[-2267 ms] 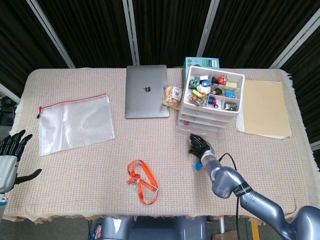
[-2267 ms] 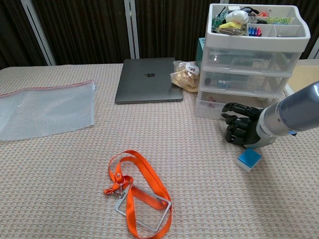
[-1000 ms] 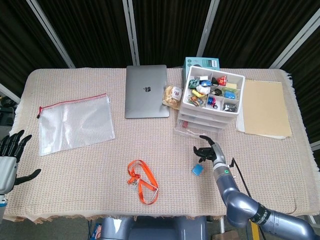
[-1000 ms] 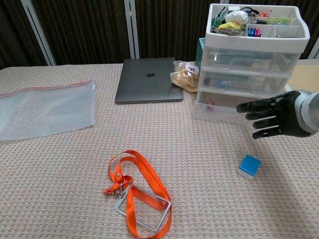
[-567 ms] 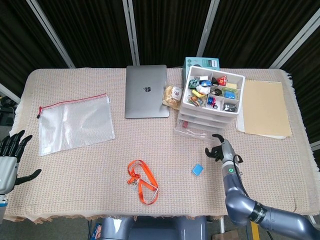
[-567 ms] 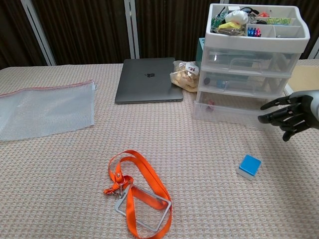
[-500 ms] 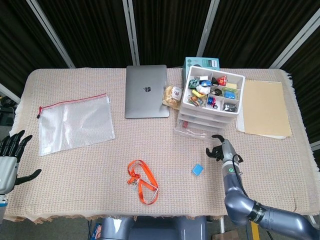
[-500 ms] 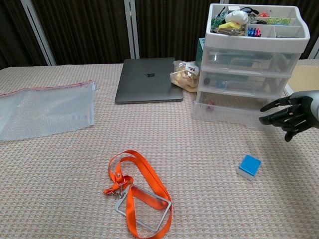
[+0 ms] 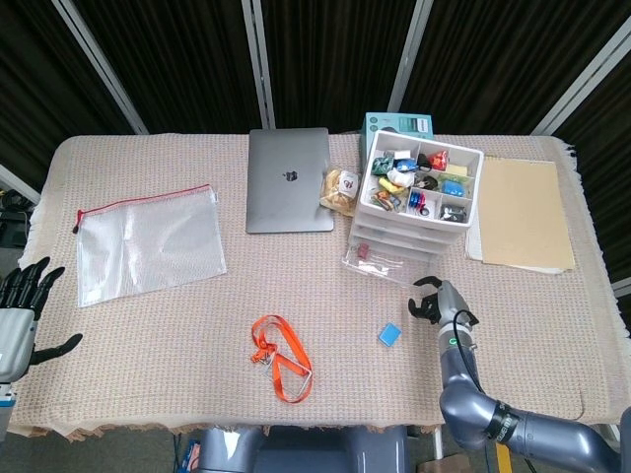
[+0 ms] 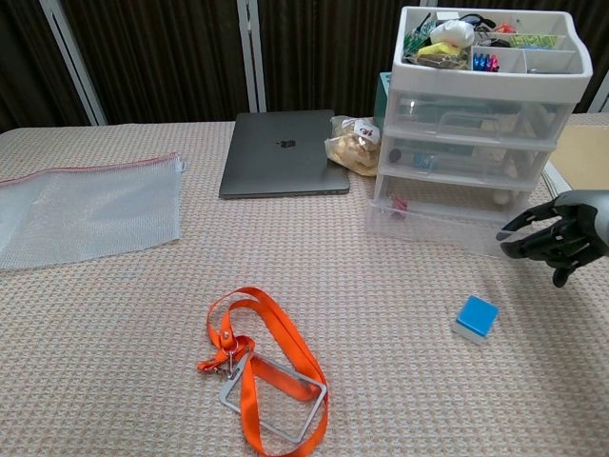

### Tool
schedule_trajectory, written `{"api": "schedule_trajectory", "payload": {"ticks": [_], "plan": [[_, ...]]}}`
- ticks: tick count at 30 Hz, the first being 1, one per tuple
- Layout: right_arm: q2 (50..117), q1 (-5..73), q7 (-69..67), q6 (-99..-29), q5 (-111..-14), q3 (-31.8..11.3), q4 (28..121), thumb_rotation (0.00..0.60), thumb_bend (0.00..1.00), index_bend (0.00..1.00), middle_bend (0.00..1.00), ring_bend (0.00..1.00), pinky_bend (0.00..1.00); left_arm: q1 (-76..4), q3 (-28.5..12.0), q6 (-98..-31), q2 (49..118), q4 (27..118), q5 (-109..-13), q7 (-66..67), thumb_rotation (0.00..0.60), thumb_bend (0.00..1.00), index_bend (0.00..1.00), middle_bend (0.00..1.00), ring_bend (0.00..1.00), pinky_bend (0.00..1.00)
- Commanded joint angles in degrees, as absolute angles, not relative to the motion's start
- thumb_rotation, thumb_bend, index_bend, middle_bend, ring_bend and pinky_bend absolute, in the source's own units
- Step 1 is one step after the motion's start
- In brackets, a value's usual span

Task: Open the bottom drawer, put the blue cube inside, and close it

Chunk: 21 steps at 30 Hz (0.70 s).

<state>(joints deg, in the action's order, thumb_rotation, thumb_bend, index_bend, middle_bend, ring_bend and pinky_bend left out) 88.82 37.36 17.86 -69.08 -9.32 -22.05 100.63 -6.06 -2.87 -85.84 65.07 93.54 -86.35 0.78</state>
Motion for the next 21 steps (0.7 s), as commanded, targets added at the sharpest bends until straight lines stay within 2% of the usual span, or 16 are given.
{"api": "schedule_trajectory", "payload": {"ticks": [1, 12, 16, 21], "plan": [[88.8, 36.8, 17.7, -69.1, -10.2, -21.4, 101.6, 0.6, 0.38, 0.36, 0.86, 0.85, 0.65, -6.1, -2.9, -85.8, 65.0, 93.7, -86.3, 0.8, 0.6, 0.17, 0.1, 0.0, 0.0, 0.0], [88.4, 34.9, 16.1, -70.0, -14.4, -20.4, 105.5, 0.6, 0.37, 0.34, 0.86, 0.85, 0.65, -6.0, -2.9, -85.8, 65.0, 93.8, -86.2, 0.7, 0.6, 0.17, 0.1, 0.0, 0.0, 0.0], [88.1, 34.5, 16.0, -69.8, -14.7, -20.2, 106.1, 0.6, 0.35, 0.29, 0.86, 0.85, 0.65, -6.0, -2.9, -85.8, 65.0, 93.7, -86.2, 0.7, 0.6, 0.17, 0.1, 0.0, 0.0, 0.0], [87.1, 33.7, 15.6, -68.9, -16.4, -19.6, 108.0, 0.6, 0.27, 0.2, 0.86, 0.85, 0.65, -6.1, -3.0, -85.7, 65.0, 93.8, -86.2, 0.7, 0.6, 0.17, 0.1, 0.0, 0.0, 0.0]]}}
